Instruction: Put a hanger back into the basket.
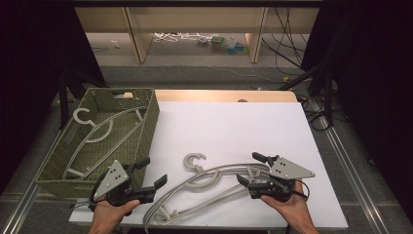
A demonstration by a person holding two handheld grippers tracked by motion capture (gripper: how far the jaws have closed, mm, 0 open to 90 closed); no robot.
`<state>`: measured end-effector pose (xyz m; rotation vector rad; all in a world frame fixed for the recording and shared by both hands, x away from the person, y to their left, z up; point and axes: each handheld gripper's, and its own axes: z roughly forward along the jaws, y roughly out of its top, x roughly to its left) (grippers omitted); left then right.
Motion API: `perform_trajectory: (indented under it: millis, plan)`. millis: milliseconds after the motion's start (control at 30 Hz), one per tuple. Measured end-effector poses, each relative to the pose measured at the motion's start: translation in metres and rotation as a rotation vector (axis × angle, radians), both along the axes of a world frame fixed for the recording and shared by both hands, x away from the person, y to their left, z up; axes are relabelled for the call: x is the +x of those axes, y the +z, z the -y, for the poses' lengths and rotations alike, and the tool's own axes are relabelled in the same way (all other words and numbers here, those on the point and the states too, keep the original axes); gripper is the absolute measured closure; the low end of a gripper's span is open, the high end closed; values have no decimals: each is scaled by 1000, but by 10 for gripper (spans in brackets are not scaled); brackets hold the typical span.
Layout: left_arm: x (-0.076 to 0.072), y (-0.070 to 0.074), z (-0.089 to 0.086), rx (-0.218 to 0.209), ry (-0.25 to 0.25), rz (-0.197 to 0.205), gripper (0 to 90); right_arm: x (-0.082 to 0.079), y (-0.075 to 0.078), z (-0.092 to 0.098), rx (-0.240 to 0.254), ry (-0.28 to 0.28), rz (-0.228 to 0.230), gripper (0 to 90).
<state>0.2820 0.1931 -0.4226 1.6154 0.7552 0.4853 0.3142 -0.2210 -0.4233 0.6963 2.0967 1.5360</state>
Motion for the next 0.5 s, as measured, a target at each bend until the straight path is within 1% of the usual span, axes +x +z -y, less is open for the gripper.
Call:
perform_trajectory:
  millis: [33, 67, 100, 133, 167, 200, 233, 333, 367, 400, 433, 467, 500]
  plan:
    - [-1, -1, 1, 1, -8, 0, 180, 0, 0, 0, 0, 2, -4, 160]
    - [-1, -1, 1, 9, -12, 5, 180, 0, 0, 0, -2, 2, 8, 160]
    - [-1, -1, 1, 12, -11, 6, 180, 0, 0, 0, -2, 1, -2, 160]
    - [-1, -1, 1, 10, -9, 6, 180, 0, 0, -1, 2, -1, -1, 160]
    - [0, -1, 1, 3, -7, 6, 180, 0, 0, -1, -4, 0, 1, 160]
    - [1, -2, 0, 0, -10, 6, 180, 0, 0, 0, -8, 5, -8, 160]
    - [0, -2, 0, 10, -1, -1, 180, 0, 0, -1, -8, 4, -10, 159]
    - [0, -2, 1, 11, -3, -4, 180, 2, 0, -1, -4, 7, 6, 159]
    - [0, -2, 1, 16, -8, -3, 180, 2, -1, -1, 3, 15, 0, 159]
    - [0, -2, 2, 17, -9, -5, 180, 2, 0, 0, -11, 14, -8, 159]
    - [0, -3, 2, 16, -13, -3, 180, 2, 0, 0, -7, 10, -8, 159]
    - [0, -3, 2, 22, -14, -5, 180, 3, 0, 1, -15, 14, -7, 159]
    - [-1, -3, 3, 25, -15, -6, 180, 3, 0, 0, -8, 4, -11, 158]
